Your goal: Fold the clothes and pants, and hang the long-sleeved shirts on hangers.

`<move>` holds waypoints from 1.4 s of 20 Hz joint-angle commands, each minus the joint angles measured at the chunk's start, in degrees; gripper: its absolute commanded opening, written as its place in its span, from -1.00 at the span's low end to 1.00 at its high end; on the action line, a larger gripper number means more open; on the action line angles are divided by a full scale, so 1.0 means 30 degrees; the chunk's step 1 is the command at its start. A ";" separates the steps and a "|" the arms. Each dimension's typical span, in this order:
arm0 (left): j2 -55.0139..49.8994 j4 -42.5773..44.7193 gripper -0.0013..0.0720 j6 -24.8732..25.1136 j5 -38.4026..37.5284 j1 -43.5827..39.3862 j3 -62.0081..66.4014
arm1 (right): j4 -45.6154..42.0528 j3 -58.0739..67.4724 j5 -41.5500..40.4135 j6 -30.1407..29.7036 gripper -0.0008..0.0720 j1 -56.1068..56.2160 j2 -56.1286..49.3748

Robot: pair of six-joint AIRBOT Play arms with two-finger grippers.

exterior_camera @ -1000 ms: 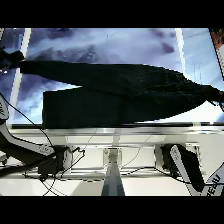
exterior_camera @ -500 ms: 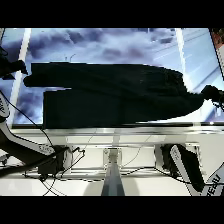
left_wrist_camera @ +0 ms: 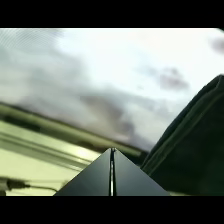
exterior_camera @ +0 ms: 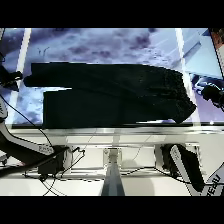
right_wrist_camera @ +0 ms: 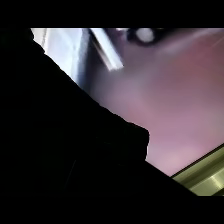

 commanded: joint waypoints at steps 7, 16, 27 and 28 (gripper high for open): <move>0.8262 -0.6353 -0.91 0.0874 0.5304 0.2943 -1.1103 | -0.0029 -0.0015 -0.1144 -0.0466 -0.02 0.0000 0.0007; 1.1351 -0.7694 0.23 0.4954 0.9770 0.3665 -2.0677 | 0.0189 -0.0007 -0.1982 -0.0466 -0.02 0.0000 0.0007; 1.1264 -0.9151 0.22 1.1453 1.0652 0.8364 -2.3452 | 0.0612 -0.0007 -0.0248 -0.0459 -0.02 0.0000 0.0007; 1.1271 -0.9231 0.20 1.1446 1.1140 0.8349 -2.3962 | 0.0729 -0.0015 -0.0240 -0.0459 -0.02 0.0000 0.0007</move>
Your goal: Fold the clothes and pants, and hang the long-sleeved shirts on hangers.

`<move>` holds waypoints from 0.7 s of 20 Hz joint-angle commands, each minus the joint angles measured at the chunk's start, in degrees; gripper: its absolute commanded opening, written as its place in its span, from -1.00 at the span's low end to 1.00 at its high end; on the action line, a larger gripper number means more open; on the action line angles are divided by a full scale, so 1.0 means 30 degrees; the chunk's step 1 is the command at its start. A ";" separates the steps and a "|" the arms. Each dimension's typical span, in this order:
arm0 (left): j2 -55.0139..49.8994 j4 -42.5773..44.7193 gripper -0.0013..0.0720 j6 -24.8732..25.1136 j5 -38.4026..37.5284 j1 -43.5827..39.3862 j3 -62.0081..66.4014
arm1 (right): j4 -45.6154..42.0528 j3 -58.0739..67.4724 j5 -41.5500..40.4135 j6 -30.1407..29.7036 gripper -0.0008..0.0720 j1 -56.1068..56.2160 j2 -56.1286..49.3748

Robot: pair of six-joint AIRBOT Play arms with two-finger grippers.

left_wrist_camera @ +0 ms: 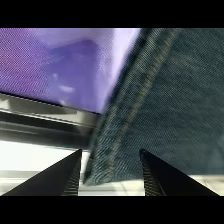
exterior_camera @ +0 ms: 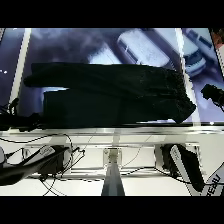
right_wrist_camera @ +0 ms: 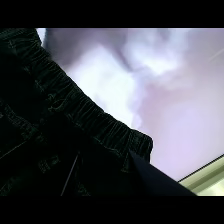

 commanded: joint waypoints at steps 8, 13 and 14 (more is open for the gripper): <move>-0.0015 -0.3577 -0.90 0.1792 0.1086 0.0488 0.0590 | 0.0481 0.0007 -0.1137 0.0000 -0.04 0.0000 0.0007; 0.0007 -0.5770 -0.90 0.0969 -0.0889 0.0510 0.7876 | 0.0474 0.0007 -0.3541 0.0007 -0.04 0.0000 0.0007; 0.0029 -0.4969 -0.90 0.0073 -0.1151 0.0510 0.8976 | 0.0466 0.0000 -0.3694 0.0007 -0.04 0.0000 0.0000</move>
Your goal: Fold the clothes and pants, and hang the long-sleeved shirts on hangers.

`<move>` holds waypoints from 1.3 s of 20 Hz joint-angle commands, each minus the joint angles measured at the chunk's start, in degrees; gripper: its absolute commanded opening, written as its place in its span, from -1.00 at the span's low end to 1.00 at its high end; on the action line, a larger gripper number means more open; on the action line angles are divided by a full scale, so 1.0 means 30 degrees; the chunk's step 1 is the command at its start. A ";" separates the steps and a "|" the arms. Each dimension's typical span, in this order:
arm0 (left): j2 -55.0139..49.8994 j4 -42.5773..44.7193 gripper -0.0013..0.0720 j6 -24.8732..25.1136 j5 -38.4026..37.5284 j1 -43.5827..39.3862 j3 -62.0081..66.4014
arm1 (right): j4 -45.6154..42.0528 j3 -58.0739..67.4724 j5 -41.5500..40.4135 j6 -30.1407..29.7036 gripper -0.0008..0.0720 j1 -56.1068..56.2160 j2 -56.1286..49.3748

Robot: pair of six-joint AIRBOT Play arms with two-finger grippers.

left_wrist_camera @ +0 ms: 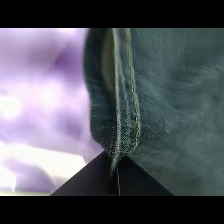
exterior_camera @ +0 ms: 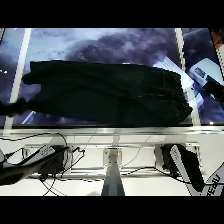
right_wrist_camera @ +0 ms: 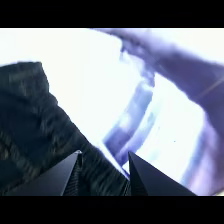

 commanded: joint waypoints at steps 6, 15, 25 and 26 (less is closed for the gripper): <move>0.0124 0.8466 -0.90 -0.3526 -0.4095 0.0029 0.3621 | -0.0641 0.0000 -0.0918 -0.0080 -0.10 -0.0015 -0.0736; 0.0131 1.2189 -0.90 -0.6237 -0.0306 0.0554 0.1654 | 0.2914 0.0007 -0.0794 -0.2681 -0.12 -0.0015 -0.6739; 0.0124 1.1511 -0.90 -0.6594 0.1450 0.0554 0.4379 | 0.8182 0.1494 -0.1297 -0.6805 -0.12 -0.0015 -1.0375; 0.0102 1.1511 -0.90 -0.6659 0.1457 0.0554 0.4364 | 0.9355 0.2135 -0.0809 -0.7563 -0.12 -0.0015 -1.1089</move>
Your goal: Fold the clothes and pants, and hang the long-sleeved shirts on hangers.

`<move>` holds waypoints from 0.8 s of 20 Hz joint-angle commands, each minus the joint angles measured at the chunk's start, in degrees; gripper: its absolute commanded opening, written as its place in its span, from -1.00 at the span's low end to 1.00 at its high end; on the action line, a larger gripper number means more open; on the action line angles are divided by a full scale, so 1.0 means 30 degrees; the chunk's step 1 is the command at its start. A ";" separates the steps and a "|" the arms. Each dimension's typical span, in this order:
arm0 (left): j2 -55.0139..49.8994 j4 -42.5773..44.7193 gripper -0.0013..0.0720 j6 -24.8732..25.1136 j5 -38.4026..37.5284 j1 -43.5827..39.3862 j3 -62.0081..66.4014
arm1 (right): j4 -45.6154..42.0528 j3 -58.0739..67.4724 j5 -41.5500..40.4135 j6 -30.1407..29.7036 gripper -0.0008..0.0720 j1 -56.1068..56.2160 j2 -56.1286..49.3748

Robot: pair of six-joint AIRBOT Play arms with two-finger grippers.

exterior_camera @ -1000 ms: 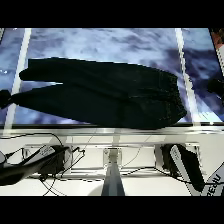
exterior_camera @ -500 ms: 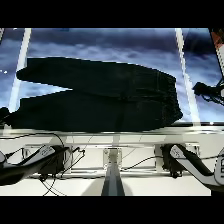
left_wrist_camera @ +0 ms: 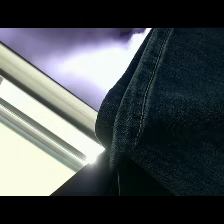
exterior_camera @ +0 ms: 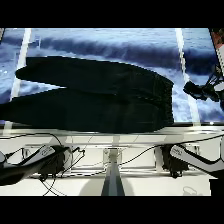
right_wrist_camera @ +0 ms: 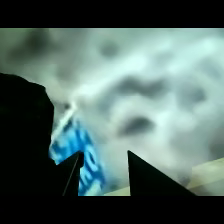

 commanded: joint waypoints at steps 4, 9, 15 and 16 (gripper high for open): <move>-0.0036 -0.0066 -0.90 -0.0109 0.0226 0.0022 0.0415 | 0.5785 0.3351 0.4809 -0.5078 -0.12 -0.0007 -0.4510; -0.0036 -0.0517 -0.90 -0.0102 0.0233 0.0022 0.0415 | 0.7424 0.3628 0.5195 -0.5792 0.32 -0.0007 -0.6878; -0.0036 -0.0707 -0.90 -0.0109 0.0219 0.0022 0.0415 | 0.7817 0.3701 0.4153 -0.5530 -0.75 0.0721 -0.7759; -0.0036 -0.0714 -0.90 -0.0109 0.0226 0.0022 0.0415 | 0.7847 0.3898 0.3745 -0.5552 -0.90 0.0918 -0.7759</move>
